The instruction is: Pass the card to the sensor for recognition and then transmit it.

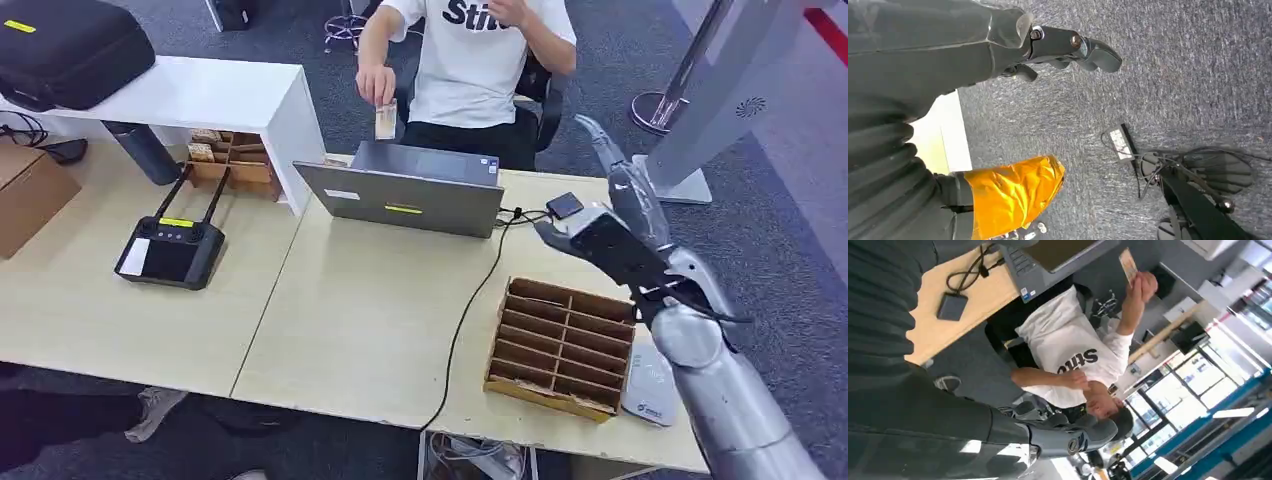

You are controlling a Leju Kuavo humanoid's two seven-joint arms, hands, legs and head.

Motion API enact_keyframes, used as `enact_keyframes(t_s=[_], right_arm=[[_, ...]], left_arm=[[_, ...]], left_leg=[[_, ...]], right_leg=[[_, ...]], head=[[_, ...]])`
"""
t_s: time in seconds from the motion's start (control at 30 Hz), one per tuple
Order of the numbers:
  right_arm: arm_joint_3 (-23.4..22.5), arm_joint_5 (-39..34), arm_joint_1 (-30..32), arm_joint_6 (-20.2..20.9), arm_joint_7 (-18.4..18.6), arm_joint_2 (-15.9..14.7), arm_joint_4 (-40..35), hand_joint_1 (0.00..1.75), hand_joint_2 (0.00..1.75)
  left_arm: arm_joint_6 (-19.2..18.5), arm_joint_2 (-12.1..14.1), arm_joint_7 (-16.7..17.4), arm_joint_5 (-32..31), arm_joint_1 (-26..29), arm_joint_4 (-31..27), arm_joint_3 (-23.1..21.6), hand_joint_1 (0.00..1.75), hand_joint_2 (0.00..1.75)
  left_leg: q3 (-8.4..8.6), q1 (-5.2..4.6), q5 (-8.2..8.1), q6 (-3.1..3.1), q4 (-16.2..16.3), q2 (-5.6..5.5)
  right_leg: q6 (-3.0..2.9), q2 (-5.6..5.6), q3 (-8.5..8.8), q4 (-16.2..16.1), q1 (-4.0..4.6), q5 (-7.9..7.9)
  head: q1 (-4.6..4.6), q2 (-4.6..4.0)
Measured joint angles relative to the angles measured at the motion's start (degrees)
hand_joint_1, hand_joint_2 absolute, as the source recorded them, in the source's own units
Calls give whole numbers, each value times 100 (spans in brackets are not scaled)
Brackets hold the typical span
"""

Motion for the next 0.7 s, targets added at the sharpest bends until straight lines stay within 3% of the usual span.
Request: enact_keyframes(t_s=[0.13, 0.2, 0.27, 0.43, 0.7], right_arm=[[637, 255, -691, 148, 244, 196, 543, 0, 175], [872, 97, -992, 447, 347, 361, 837, 0, 175], [965, -219, -1168, 738, 410, 524, 1120, 0, 175], [1127, -468, -1456, 1011, 487, 824, 1587, 0, 175], [1405, -361, -1911, 1047, 734, 1220, 2459, 0, 175]], left_arm=[[-13, -9, 87, 0, -2, 0, -133, 0, 175], [-81, -9, 133, 0, -3, 0, -205, 0, 175], [-135, -9, 179, 0, 0, 0, -229, 0, 175], [-235, -9, 181, 0, 6, 0, -262, 0, 175], [-321, -11, 111, 0, -5, 0, -323, 0, 175]], left_leg=[[-3, 3, 2, -3, 0, -5], [-3, 4, 2, -3, -1, -3], [-5, 5, 2, -4, -1, -4], [-8, 5, 2, -3, -1, -6], [-6, 5, 2, -4, -1, -5]], right_leg=[[-4, -5, -2, 1, 4, 3], [-5, -3, -4, 3, 4, 3], [-5, -4, -5, 3, 5, 3], [-5, -6, -5, 3, 5, 3], [-5, -6, -6, 2, 5, 3]], head=[[0, 0], [0, 0], [0, 0], [0, 0], [0, 0]])
